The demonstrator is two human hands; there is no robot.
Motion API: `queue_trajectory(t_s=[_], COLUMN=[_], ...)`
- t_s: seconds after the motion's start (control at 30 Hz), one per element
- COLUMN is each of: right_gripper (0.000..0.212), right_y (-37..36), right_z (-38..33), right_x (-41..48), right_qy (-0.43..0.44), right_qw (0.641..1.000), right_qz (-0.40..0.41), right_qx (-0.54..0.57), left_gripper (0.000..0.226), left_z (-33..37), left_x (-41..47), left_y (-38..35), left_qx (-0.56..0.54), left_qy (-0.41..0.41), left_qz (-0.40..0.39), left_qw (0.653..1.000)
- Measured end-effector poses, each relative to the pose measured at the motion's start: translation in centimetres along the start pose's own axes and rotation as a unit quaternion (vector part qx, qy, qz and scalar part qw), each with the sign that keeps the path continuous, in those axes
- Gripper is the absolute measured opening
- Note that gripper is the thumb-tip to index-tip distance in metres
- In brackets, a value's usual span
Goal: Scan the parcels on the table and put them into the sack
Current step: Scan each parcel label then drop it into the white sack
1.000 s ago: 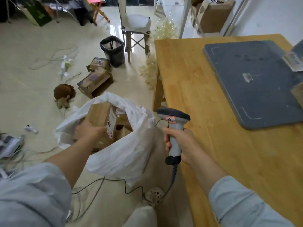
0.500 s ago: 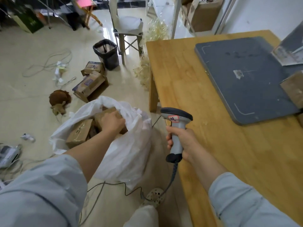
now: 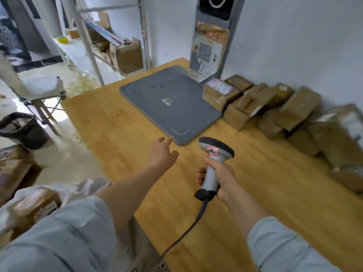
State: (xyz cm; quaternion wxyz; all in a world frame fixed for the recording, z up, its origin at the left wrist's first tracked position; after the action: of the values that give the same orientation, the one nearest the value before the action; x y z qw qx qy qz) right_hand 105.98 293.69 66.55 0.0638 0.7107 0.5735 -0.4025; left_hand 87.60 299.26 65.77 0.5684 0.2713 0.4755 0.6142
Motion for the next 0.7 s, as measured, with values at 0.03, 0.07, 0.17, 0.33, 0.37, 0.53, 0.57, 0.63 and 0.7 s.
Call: queue_trajectory(t_s=[0.03,0.07,0.17,0.33,0.37,0.53,0.57,0.63,0.7], right_gripper=[0.022,0.021,0.019,0.016,0.016,0.017,0.016,0.014,0.014], right_y=[2.0,3.9,9.3,17.0,18.1,21.4,21.8,22.9,24.1], right_z=[-1.7,-3.3,-8.1,-14.3,-15.1,-17.6,-18.0,-18.9,-20.0], right_x=[-0.2,-0.4,-1.1,-1.3,-1.1,1.1,1.7,3.1,4.3], right_qy=[0.013,0.026,0.072,0.133,0.137,0.124,0.115,0.118,0.133], right_qw=[1.000,0.998,0.990,0.968,0.965,0.956,0.954,0.952,0.951], right_qz=[0.020,0.037,0.079,0.143,0.150,0.156,0.150,0.146,0.145], right_qx=[0.018,0.036,0.088,0.155,0.166,0.217,0.231,0.242,0.239], left_gripper=[0.060,0.060,0.061,0.066,0.069,0.087,0.090,0.098,0.109], left_z=[2.8,5.5,13.3,24.7,26.7,35.5,37.0,40.0,42.4], left_x=[0.3,0.5,0.8,0.7,0.9,3.2,3.9,5.4,7.2], left_y=[-0.6,-1.2,-3.1,-5.8,-6.3,-8.3,-8.5,-9.0,-9.8], left_qx=[0.004,0.008,0.031,0.062,0.064,0.023,0.013,0.006,0.005], left_qy=[-0.031,-0.058,-0.121,-0.199,-0.207,-0.213,-0.208,-0.194,-0.171], left_qz=[-0.010,-0.018,-0.041,-0.066,-0.070,-0.064,-0.055,-0.031,-0.015], left_qw=[0.999,0.998,0.991,0.976,0.974,0.975,0.976,0.981,0.985])
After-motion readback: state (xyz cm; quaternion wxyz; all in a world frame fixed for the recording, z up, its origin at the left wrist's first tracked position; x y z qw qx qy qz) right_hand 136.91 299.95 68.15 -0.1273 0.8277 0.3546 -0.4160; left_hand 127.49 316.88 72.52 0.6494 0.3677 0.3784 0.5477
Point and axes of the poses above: each hand's wrist, its own x-axis towards the middle knuckle, its own y-axis out of the back of the hand, z = x × y, the point moved 7 cm from there along x, towards the middle knuckle, and after that the axes turned 15 degrees about x, right-handed, at the moved point
